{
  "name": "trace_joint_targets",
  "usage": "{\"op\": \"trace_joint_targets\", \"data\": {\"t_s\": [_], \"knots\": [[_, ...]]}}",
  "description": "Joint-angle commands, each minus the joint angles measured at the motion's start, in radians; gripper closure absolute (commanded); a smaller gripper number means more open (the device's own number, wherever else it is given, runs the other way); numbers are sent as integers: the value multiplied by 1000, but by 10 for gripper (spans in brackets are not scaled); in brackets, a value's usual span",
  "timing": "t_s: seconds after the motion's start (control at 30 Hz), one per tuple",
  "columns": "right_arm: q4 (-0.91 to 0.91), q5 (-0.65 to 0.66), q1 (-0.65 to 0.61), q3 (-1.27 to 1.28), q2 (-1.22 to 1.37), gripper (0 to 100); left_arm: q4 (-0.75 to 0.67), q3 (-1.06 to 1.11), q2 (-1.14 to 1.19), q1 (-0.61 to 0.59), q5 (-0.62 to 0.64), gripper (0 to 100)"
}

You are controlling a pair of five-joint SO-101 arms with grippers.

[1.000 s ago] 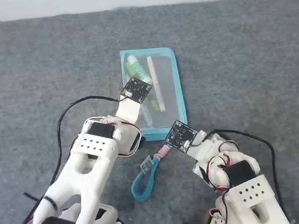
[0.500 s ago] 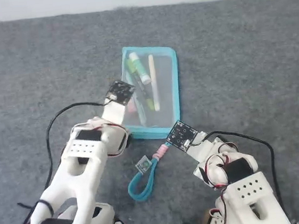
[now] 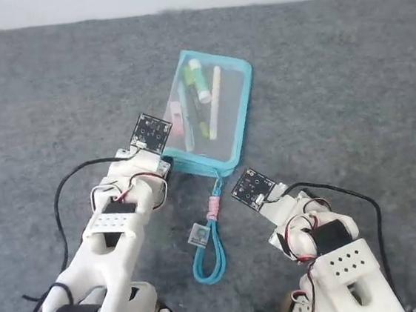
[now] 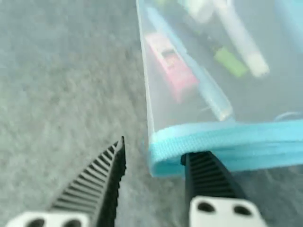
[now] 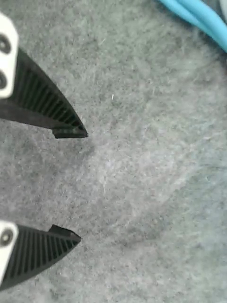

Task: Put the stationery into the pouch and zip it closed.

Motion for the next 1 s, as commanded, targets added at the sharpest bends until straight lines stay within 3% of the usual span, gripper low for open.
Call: {"op": "trace_joint_targets", "data": {"t_s": [0.0,0.37,0.8,0.97], "knots": [[-27,-14,-13,-43,12,700,-91,-13,-44,2,-9,820],[-25,-14,-13,-43,12,700,-143,-82,-29,138,-11,820],[-25,-12,-13,-43,12,700,-170,-535,560,123,-80,821],[-25,-11,-13,-43,12,700,-212,-547,575,118,-80,930]]}}
